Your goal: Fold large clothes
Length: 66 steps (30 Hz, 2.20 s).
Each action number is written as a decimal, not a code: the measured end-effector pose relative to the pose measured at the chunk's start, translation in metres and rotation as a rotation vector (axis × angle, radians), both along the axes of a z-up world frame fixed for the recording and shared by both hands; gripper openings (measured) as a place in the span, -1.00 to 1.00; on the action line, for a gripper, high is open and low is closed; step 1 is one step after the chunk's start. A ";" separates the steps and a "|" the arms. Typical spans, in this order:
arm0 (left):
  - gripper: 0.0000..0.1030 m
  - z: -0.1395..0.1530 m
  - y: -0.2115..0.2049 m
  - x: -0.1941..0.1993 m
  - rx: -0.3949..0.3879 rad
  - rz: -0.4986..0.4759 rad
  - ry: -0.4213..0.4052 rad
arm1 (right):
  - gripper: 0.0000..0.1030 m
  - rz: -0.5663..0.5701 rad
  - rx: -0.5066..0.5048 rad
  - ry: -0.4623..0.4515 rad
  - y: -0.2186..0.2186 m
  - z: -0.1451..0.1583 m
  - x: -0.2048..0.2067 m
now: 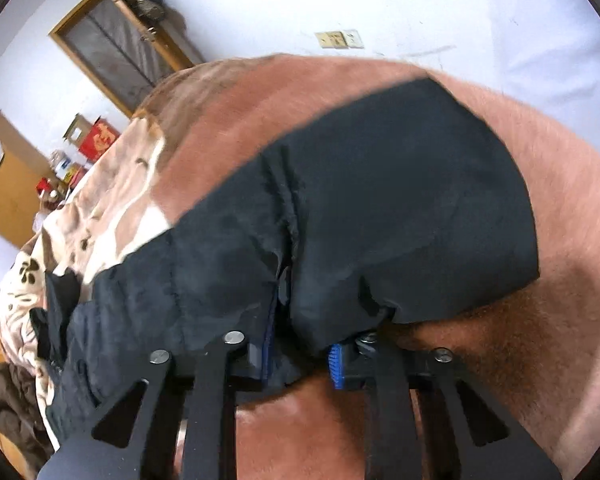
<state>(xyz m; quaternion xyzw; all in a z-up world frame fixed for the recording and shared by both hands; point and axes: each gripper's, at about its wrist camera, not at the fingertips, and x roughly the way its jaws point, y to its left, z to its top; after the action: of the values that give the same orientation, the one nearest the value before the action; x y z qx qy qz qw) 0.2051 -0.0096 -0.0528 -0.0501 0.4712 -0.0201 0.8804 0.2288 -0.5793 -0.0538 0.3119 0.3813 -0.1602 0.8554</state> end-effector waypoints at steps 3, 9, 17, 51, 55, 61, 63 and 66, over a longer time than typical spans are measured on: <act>0.30 0.008 0.007 -0.006 -0.008 0.012 -0.018 | -0.71 0.060 -0.044 -0.067 0.024 0.042 -0.007; 0.30 0.029 0.023 -0.023 -0.048 0.041 -0.068 | -0.73 0.243 -0.115 -0.232 0.098 0.135 -0.018; 0.30 0.042 0.054 -0.044 -0.092 0.087 -0.112 | -0.73 0.542 -0.154 -0.306 0.227 0.188 0.000; 0.36 0.024 0.041 0.050 -0.168 -0.017 -0.115 | 0.19 0.764 -0.129 -0.080 0.304 0.043 0.070; 0.35 0.004 0.008 0.075 -0.108 -0.059 -0.095 | -0.08 0.659 -0.162 -0.020 0.266 0.019 0.083; 0.36 -0.032 0.026 0.103 -0.033 0.039 -0.019 | -0.10 0.726 -0.175 0.066 0.286 -0.027 0.112; 0.37 -0.033 0.033 0.106 -0.037 0.050 -0.009 | -0.10 0.739 -0.195 0.067 0.294 -0.035 0.116; 0.35 -0.019 0.037 0.102 -0.020 0.070 -0.027 | -0.10 0.744 -0.196 0.070 0.294 -0.031 0.119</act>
<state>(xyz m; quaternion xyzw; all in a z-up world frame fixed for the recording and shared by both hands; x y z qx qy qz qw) 0.3075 0.0271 -0.0716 -0.0751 0.4572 0.0052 0.8862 0.3474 -0.2856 -0.0852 0.0635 0.4804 0.1149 0.8672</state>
